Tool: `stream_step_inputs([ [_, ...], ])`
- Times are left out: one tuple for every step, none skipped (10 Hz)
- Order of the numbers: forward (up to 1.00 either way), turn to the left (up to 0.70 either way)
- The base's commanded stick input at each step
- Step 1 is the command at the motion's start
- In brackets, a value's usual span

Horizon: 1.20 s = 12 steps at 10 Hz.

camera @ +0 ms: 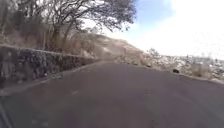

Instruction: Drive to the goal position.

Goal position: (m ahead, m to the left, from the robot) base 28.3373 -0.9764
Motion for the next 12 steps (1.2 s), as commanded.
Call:
stream_step_inputs([
  [0.7, 0.0],
  [0.7, 0.0],
  [0.7, 0.0],
  [0.7, 0.0],
  [0.7, 0.0],
  [0.7, 0.0],
  [0.7, 0.0],
  [0.7, 0.0],
  [0.7, 0.0],
  [0.7, 0.0],
  [0.7, 0.0],
  [0.7, 0.0],
])
